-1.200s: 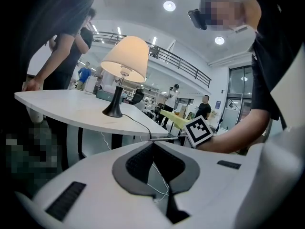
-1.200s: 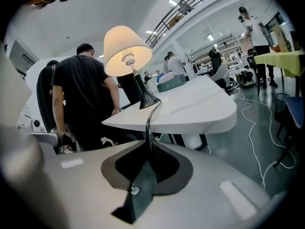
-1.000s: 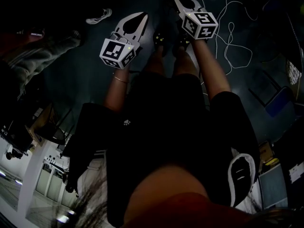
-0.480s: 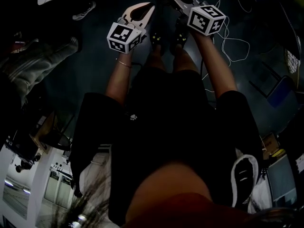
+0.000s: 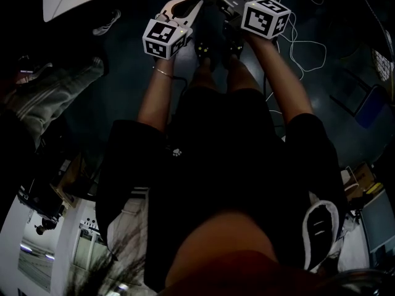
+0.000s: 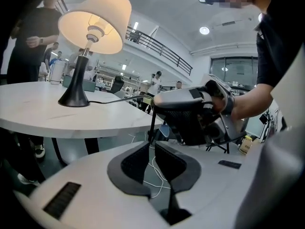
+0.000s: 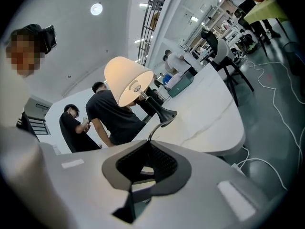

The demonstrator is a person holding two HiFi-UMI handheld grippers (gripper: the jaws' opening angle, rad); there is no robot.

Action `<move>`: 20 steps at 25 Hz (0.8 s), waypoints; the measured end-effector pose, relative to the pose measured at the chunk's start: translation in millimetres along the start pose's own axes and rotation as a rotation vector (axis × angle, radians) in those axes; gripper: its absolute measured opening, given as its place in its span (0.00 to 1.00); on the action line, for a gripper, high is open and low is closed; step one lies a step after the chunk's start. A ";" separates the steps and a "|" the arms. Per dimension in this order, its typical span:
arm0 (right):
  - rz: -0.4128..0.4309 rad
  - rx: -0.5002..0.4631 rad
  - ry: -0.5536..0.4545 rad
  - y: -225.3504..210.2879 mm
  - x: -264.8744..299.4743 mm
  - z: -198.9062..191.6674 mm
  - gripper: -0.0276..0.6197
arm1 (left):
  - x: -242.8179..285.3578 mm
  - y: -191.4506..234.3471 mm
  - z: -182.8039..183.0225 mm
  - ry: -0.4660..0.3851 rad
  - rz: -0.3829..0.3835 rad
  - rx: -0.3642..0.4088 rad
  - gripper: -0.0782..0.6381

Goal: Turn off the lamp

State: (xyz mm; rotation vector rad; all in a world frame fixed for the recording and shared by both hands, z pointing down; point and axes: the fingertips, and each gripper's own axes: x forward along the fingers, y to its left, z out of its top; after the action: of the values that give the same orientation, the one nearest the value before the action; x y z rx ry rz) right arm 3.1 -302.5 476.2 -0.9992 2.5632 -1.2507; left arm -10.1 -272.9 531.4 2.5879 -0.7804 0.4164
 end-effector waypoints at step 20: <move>0.010 -0.012 -0.047 -1.2 -4.2 6.7 0.07 | 9.7 -8.8 2.7 0.019 -0.039 0.007 0.14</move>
State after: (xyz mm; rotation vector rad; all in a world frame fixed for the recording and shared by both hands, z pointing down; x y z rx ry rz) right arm 9.5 -305.0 472.0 -1.0051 2.5398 -1.1961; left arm 3.2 -271.9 530.2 2.5978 -0.7218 0.4319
